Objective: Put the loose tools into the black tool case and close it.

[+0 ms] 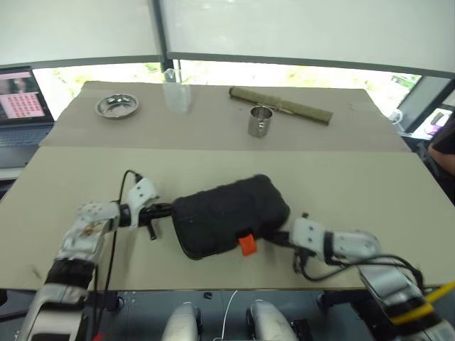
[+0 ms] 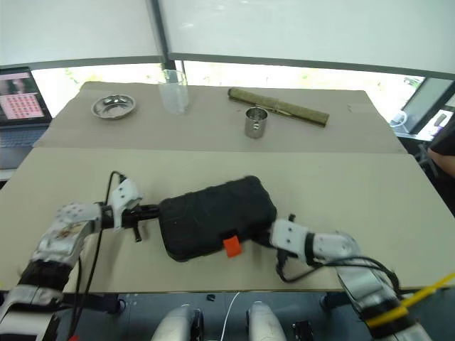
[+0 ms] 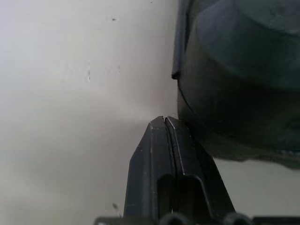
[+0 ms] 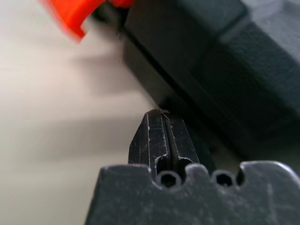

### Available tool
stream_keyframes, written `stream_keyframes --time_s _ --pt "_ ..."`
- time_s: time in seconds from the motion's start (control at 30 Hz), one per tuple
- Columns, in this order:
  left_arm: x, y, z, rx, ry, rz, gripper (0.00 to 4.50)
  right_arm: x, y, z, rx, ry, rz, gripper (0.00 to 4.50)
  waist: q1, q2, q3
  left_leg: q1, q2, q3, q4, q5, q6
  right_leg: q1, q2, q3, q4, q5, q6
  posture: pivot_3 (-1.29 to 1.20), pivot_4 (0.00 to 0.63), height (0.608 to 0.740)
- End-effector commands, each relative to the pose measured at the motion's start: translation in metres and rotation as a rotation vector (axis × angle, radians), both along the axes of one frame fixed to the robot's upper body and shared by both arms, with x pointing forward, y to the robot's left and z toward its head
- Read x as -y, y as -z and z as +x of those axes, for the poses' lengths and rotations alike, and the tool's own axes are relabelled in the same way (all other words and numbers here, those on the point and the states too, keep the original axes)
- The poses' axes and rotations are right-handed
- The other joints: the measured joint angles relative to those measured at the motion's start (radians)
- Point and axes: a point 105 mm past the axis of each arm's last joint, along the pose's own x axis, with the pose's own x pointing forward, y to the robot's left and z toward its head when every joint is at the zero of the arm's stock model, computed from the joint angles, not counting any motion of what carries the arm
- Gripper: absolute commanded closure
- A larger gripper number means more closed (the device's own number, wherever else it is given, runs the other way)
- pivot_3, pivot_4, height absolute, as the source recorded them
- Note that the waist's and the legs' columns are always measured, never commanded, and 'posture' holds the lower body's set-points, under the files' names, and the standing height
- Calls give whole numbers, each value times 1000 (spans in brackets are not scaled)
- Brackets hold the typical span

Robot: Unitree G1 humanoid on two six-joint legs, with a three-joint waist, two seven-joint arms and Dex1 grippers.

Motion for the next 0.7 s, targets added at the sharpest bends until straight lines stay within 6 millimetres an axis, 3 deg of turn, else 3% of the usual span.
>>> stream_keyframes --time_s 0.03,0.13,0.23,0.33,0.4,0.5,0.7 --pt "18 -15 -17 31 52 -64 4436 0 -18 34 103 57 28 4500 2 0 0 0 0 0 0 0 0 0 0 0 0 0 0 0 150 740" --pt "4 -28 -17 74 -2 -56 4436 2 -24 47 126 50 6 4500 10 1 0 -5 0 -2 0 0 -1 -5 -1 -1 1 0 0 0 150 740" --pt "-9 -53 -7 117 -60 -123 4436 11 -28 44 108 56 23 4500 22 1 1 -8 0 -4 0 1 -1 -7 -1 -2 1 0 0 0 150 740" --pt "-4 -72 -7 104 7 -139 4436 24 -28 32 83 54 20 4500 30 1 1 -9 -1 -4 0 1 -1 -8 -1 -2 1 0 0 0 150 740" --pt "7 -81 -4 90 63 -140 4436 32 -26 21 59 50 14 4500 34 1 1 -9 -3 -5 0 0 -1 -7 -2 -2 0 0 1 0 150 740" --pt "44 -90 4 107 172 -162 4436 38 -31 -1 31 35 42 4500 46 1 1 -10 -4 -4 0 0 0 -6 -3 -2 -1 0 2 0 150 740" --pt "93 -84 8 97 313 -171 4436 32 -54 -33 -8 -25 136 4500 28 2 1 -11 -4 -3 3 0 0 -6 0 -2 0 0 2 0 150 740"
